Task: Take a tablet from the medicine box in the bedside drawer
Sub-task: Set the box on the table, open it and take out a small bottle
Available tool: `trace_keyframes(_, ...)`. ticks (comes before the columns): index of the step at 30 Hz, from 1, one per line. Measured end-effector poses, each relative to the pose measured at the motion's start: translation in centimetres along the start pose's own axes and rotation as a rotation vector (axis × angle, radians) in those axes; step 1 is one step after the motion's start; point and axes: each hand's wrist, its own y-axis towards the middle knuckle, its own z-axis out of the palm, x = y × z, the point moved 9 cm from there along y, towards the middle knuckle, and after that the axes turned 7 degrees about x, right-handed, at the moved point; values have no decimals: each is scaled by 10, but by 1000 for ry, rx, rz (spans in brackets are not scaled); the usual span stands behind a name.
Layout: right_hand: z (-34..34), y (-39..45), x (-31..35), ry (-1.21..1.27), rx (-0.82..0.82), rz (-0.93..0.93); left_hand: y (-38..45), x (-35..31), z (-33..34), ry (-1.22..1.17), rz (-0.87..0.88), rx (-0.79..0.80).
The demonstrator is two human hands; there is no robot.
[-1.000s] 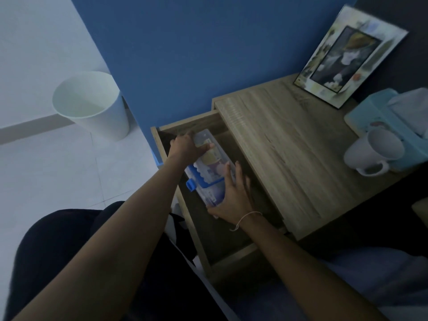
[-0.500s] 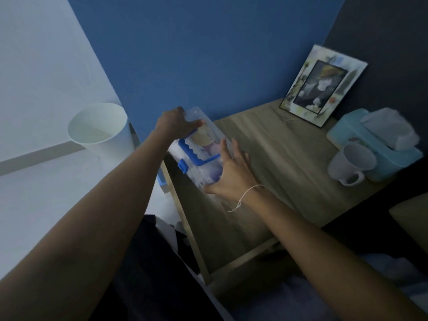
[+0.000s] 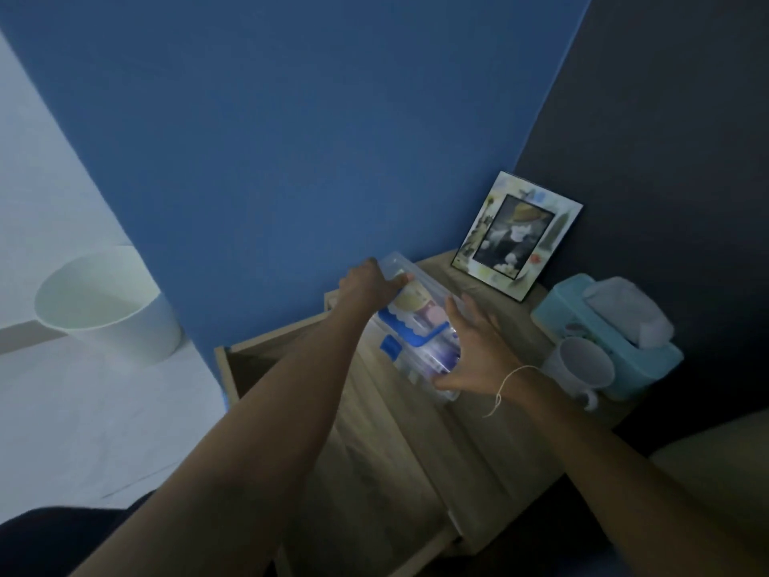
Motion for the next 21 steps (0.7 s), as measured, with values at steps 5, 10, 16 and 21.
trace_keyframes(5,3,17,-22,23,52,18,11,-5,10,49,10,18)
trace_keyframes(10,8,20,-29,32,62,-7,13,-7,15,90,3,5)
trace_keyframes(16,6,3,-29,142,-105,30,-1,2,18,-115,190,-76)
trace_keyframes(21,28,-40,-19,230,-507,72,-31,22,28,89,463,-154)
